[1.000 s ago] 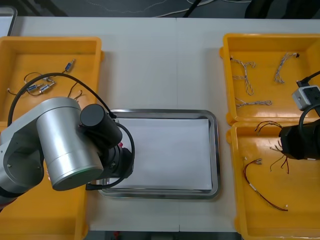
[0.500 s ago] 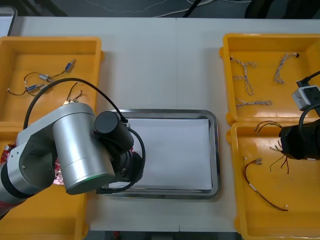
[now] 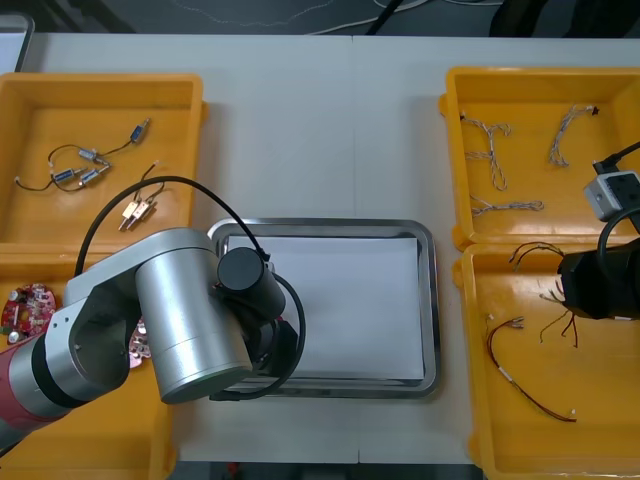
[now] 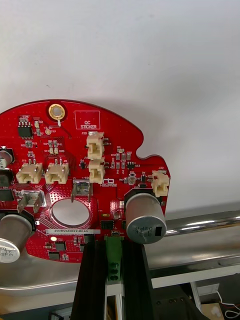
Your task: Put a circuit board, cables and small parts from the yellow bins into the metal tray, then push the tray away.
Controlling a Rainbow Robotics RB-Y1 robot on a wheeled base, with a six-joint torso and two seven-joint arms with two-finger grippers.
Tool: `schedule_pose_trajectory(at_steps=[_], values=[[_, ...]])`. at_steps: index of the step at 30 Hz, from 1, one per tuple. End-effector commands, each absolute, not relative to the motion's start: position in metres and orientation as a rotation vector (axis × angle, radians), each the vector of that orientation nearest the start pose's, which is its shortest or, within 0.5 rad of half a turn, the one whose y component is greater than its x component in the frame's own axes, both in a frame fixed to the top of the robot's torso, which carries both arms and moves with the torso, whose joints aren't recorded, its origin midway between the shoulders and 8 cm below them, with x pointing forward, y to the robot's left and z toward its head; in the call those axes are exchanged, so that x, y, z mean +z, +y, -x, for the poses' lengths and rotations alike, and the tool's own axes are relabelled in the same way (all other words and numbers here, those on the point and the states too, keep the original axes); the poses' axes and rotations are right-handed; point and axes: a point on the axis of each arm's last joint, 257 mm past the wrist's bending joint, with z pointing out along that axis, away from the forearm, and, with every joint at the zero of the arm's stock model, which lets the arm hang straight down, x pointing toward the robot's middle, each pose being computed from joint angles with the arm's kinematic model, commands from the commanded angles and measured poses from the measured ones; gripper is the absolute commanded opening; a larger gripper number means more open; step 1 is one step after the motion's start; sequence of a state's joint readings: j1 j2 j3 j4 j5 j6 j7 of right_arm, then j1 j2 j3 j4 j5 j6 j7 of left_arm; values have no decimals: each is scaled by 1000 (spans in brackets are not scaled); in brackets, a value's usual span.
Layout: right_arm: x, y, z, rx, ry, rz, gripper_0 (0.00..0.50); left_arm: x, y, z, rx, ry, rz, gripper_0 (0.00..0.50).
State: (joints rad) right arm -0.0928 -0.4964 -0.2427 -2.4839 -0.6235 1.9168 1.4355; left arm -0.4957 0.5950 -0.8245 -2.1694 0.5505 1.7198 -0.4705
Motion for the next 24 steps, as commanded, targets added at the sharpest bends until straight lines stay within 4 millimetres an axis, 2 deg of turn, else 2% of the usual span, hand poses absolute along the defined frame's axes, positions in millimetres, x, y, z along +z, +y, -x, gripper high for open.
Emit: schedule_pose_trajectory(at_steps=[1,24], values=[[-159,-284,-368,-4,2482,226,0,-294,73,-332,-134,2791,-128,0],[-159,-284,-368,-4,2482,226,0,-309,75,-344,-98,2780,-112,0]])
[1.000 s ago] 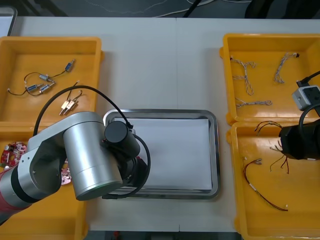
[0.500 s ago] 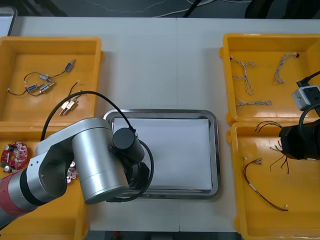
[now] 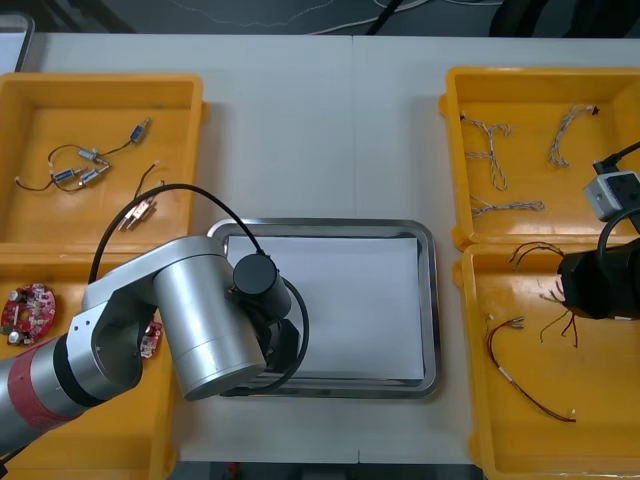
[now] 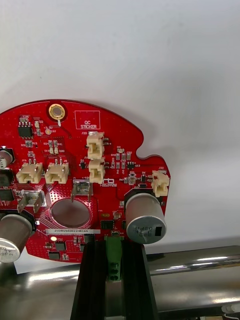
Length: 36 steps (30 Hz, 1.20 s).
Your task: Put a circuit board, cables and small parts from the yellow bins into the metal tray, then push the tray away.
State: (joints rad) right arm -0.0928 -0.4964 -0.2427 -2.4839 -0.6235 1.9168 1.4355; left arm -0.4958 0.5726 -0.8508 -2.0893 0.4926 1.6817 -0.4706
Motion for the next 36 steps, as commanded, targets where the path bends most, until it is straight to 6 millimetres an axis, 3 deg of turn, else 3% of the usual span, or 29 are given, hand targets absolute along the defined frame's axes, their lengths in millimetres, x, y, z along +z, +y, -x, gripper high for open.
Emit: schedule_pose_trajectory(at_steps=[1,5,6,7,8,9,11,12,13,14,21,30,36], values=[[-159,-284,-368,-4,2482,226,0,-308,75,-344,-97,2780,-110,0],[-159,-284,-368,-4,2482,226,0,-307,74,-345,-101,2777,-106,10],[-159,-284,-368,-4,2482,226,0,-308,74,-345,-104,2776,-103,75],[-159,-284,-368,-4,2482,226,0,-308,74,-344,-104,2778,-105,174],[-159,-284,-368,-4,2482,226,0,-308,74,-344,-104,2778,-105,174],[-159,-284,-368,-4,2482,226,0,-308,74,-344,-104,2778,-108,301],[-159,-284,-368,-4,2482,226,0,-307,73,-345,-107,2776,-104,364],[-159,-284,-368,-4,2482,226,0,-308,73,-344,-107,2777,-104,423],[-159,-284,-368,-4,2482,226,0,-308,73,-344,-107,2777,-101,439],[-159,-284,-368,-4,2482,226,0,-307,73,-345,-111,2775,-100,498],[-159,-284,-368,-4,2482,226,0,-295,71,-342,-126,2762,-110,500],[-159,-284,-368,-4,2482,226,0,-254,85,-331,-168,2794,-97,500],[-159,-284,-368,-4,2482,226,0,-231,98,-338,-202,2779,-65,500]])
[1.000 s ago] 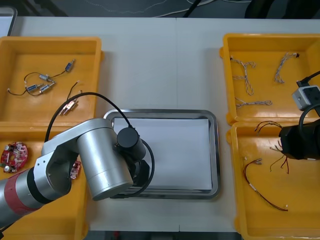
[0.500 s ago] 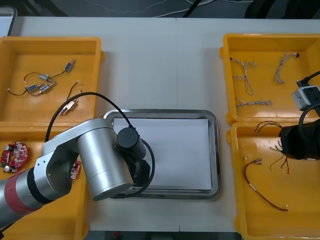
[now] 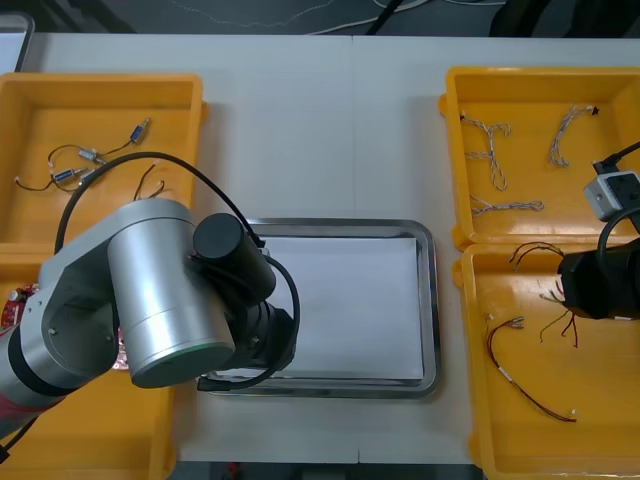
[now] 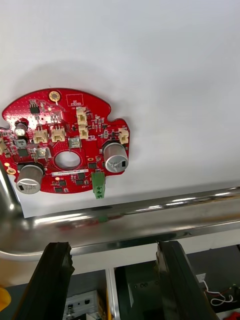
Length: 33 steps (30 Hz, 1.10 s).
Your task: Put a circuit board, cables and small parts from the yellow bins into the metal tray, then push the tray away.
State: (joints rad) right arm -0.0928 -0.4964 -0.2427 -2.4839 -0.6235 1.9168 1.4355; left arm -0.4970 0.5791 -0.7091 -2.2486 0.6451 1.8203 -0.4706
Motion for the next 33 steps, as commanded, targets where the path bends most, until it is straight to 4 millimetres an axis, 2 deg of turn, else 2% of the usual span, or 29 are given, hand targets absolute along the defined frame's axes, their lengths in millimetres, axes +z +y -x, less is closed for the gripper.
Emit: schedule_pose_trajectory(at_steps=[1,6,7,8,14,18,26,33], values=[[-159,-284,-368,-4,2482,226,0,-226,101,-340,-208,2772,-59,500],[-159,-284,-368,-4,2482,226,0,-206,123,-353,-193,2735,-19,500],[-169,-284,-365,10,2511,220,0,-202,128,-355,-184,2726,-10,500],[-170,-283,-365,16,2514,225,0,-197,133,-358,-180,2716,4,500],[-166,-281,-367,18,2507,257,0,-175,162,-372,-135,2669,65,500],[-158,-271,-372,21,2485,318,0,-158,186,-385,-104,2631,97,500],[-147,-241,-381,-13,2444,500,0,-136,218,-402,-71,2590,147,500],[-143,-203,-381,1,2410,673,0,-123,258,-418,-16,2573,152,500]])
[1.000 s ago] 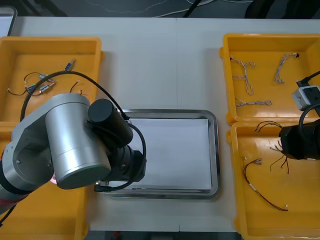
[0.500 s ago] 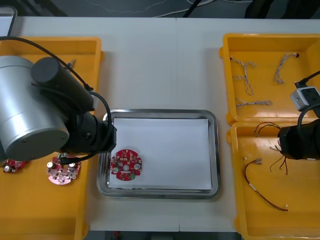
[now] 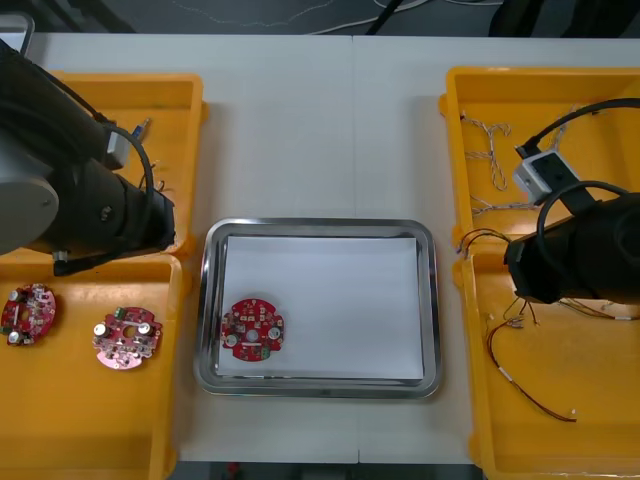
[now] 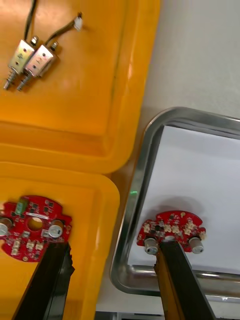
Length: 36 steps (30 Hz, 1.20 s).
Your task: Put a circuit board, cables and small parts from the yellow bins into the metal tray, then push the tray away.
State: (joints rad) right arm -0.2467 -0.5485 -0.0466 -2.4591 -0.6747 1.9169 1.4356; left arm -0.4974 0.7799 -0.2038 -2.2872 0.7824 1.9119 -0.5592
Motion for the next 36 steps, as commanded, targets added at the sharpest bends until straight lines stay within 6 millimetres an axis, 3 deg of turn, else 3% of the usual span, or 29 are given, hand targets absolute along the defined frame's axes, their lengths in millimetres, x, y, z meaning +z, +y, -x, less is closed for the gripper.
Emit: schedule_pose_trajectory(at_steps=[1,10,18,29,36], values=[[-143,-196,-381,3,2404,701,0,-122,263,-420,-8,2571,151,500],[-145,-151,-371,11,2357,919,0,-110,301,-430,44,2560,93,500],[-165,-121,-351,-8,2336,1132,0,-109,328,-442,72,2555,-11,500],[-191,-103,-334,-67,2324,1296,0,-111,345,-452,141,2540,-209,500],[-201,-91,-335,-82,2333,1349,0,-112,351,-454,196,2526,-308,500]])
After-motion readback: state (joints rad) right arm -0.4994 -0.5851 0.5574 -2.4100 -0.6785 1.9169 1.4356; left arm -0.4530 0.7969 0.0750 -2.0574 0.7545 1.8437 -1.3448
